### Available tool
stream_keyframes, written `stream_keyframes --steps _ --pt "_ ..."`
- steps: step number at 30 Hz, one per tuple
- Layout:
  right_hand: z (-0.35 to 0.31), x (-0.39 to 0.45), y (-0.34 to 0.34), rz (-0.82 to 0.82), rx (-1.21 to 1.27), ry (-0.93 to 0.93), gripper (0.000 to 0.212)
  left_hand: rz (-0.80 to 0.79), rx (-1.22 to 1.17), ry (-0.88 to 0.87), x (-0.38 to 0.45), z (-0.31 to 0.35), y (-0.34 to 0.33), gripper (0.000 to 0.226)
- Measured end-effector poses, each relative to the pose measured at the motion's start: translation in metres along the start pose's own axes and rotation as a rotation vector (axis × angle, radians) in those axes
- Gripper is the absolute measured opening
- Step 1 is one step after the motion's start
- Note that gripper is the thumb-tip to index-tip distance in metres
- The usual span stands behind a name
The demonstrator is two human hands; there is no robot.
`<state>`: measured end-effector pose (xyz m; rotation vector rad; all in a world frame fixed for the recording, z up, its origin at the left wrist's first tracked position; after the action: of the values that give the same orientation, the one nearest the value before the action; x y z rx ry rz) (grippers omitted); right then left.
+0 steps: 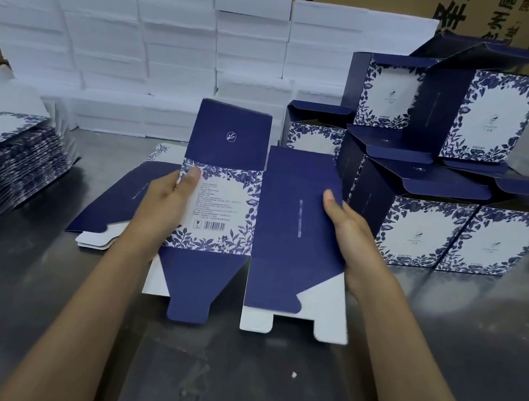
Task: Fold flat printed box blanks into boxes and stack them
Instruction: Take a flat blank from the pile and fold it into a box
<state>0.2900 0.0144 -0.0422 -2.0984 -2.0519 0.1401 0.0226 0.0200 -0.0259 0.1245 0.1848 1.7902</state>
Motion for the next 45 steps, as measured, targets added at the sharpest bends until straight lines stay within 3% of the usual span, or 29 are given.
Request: stream_keyframes --steps 4,7,10,13,18,21,24,29,31,34,37,39,45 --pt "0.003 -0.002 0.0 -0.07 -0.008 -0.013 0.026 0.087 -0.039 0.004 0.002 0.0 0.006 0.049" --pt "-0.001 -0.001 0.001 0.056 -0.069 0.084 0.025 0.007 0.07 0.007 0.003 -0.002 0.001 0.053" --pt "-0.004 0.0 0.006 0.141 0.044 0.021 0.021 0.026 0.257 -0.012 0.007 -0.004 -0.005 0.06" --pt "-0.002 -0.004 0.003 0.029 0.087 -0.123 0.023 0.107 0.206 -0.039 0.008 -0.003 -0.005 0.054" --pt "-0.005 -0.006 0.004 0.044 0.063 -0.077 0.021 0.107 0.198 -0.006 0.012 -0.011 -0.006 0.05" --pt "-0.007 -0.009 0.002 -0.001 0.146 -0.111 0.021 0.163 0.214 -0.009 0.009 -0.011 -0.009 0.037" --pt "-0.009 -0.009 0.0 -0.045 0.229 -0.121 0.026 0.028 0.181 -0.078 0.004 -0.006 -0.017 0.055" --pt "-0.017 -0.011 -0.001 -0.058 0.408 -0.102 0.032 -0.397 0.047 -0.101 -0.014 0.004 -0.038 0.073" --pt "-0.02 -0.01 -0.003 -0.102 0.376 -0.057 0.041 -0.522 0.025 -0.117 -0.021 0.005 -0.046 0.083" --pt "-0.02 -0.011 -0.005 -0.165 0.26 0.003 0.046 -0.549 0.034 -0.171 -0.025 0.009 -0.05 0.092" --pt "-0.019 -0.014 -0.01 -0.299 0.166 0.033 0.041 -0.497 -0.017 -0.199 -0.026 0.012 -0.048 0.083" --pt "-0.016 -0.015 -0.014 -0.348 0.096 0.041 0.051 -0.407 -0.051 -0.213 -0.026 0.015 -0.046 0.076" --pt "-0.006 -0.01 -0.017 -0.257 -0.236 0.129 0.071 -0.284 -0.07 -0.197 -0.029 0.018 -0.046 0.058"
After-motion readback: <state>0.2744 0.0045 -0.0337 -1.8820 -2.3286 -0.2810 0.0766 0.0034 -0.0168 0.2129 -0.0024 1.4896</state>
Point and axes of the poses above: each hand's wrist, its own x-axis towards the middle knuckle, its own y-axis out of the back of the hand, z = x × y, the point moved 4 cm from there along x, towards the middle knuckle, and after that the axes turned 7 degrees about y, right-handed, at the moved point
